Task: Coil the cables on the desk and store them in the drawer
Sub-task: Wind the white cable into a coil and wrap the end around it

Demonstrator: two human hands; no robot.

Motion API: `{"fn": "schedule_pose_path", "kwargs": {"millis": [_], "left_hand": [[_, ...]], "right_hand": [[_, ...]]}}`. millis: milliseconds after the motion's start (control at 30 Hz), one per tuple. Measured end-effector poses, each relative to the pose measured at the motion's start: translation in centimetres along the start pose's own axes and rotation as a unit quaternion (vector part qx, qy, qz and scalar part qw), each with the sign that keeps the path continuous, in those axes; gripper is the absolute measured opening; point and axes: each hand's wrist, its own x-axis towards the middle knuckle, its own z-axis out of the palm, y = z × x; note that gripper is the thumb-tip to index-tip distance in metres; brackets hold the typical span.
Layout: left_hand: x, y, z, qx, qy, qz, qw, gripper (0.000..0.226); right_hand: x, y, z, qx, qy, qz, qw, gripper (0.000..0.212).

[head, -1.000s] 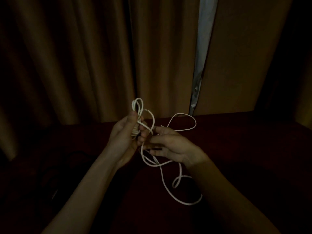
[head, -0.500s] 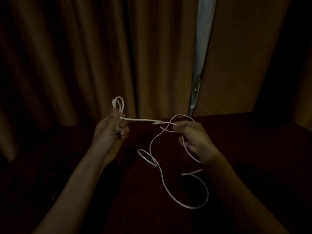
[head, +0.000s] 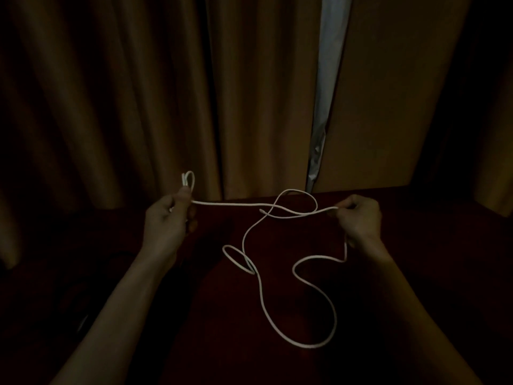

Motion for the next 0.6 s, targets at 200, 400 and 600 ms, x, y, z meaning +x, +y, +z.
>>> {"fn": "schedule_pose_path", "kwargs": {"millis": [200,400,600], "left_hand": [[0.1,-0.7,-0.7,0.222,0.067,0.098,0.968,0.038],[-1.1,-0.2,0.5,0.295,0.033,0.2,0.934,0.032],[-2.3,0.7,2.0,0.293,-0.012,0.255,0.921,0.033]], "right_hand": [[-0.1,-1.1,-1.0,-0.127,-0.081,-0.102,0.983,0.022],[-2.2,-5.6,-0.7,-0.308,-0.434,-0.121,0.838,0.093],[-7.4,-8.2,2.1,0.025,-0.462,-0.237,0.854,0.04]]}}
